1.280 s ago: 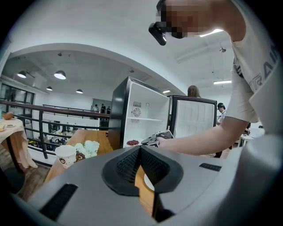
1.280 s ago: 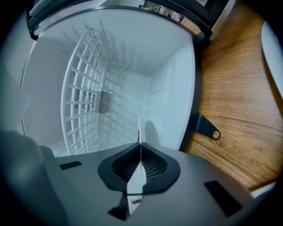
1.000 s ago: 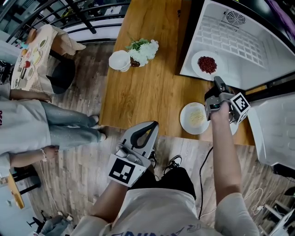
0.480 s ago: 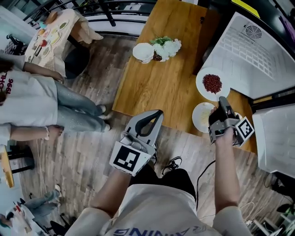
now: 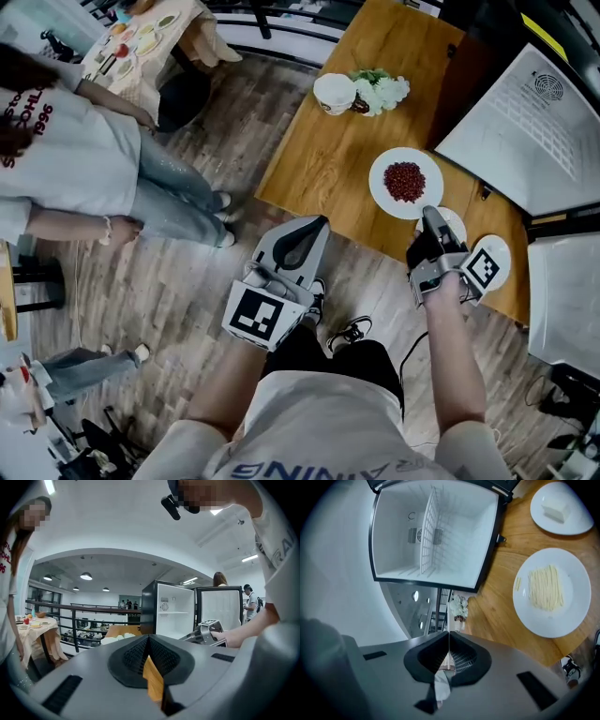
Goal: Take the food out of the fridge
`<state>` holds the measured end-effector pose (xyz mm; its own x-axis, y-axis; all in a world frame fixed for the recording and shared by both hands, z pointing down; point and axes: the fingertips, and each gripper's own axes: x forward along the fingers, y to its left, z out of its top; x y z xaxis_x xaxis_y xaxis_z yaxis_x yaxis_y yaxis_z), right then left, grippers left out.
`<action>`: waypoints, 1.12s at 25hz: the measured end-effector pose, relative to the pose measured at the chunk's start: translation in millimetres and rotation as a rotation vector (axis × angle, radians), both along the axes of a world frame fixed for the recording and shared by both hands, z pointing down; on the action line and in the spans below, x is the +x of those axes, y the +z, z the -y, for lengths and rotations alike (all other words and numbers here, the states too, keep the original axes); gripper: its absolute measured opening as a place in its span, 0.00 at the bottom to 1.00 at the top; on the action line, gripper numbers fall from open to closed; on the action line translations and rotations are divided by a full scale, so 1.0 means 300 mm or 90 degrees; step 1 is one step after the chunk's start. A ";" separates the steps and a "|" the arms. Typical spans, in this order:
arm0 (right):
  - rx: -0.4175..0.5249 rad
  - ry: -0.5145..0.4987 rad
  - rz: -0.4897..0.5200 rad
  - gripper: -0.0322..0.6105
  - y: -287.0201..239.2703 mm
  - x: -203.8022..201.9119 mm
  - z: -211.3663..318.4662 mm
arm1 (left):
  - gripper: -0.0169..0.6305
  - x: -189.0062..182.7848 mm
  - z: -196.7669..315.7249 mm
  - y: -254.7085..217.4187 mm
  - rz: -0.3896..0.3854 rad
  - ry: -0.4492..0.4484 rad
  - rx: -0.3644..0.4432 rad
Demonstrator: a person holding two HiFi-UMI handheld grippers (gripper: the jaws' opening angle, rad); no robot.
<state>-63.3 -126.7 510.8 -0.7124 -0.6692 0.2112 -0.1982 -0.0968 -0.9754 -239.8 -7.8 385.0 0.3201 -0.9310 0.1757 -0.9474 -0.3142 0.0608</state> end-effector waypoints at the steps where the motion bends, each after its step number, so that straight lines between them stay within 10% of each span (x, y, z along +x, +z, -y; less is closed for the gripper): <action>1: -0.001 -0.014 0.002 0.09 0.005 -0.029 -0.012 | 0.04 -0.010 -0.011 0.002 0.001 -0.006 -0.001; 28: -0.080 -0.066 -0.053 0.09 0.291 -0.164 -0.123 | 0.04 -0.047 -0.048 0.119 -0.008 -0.024 -0.051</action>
<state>-112.4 -89.8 598.2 -0.7525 -0.5583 0.3493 -0.2929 -0.1913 -0.9368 -254.0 6.5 420.8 0.2874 -0.9255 0.2465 -0.9576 -0.2718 0.0961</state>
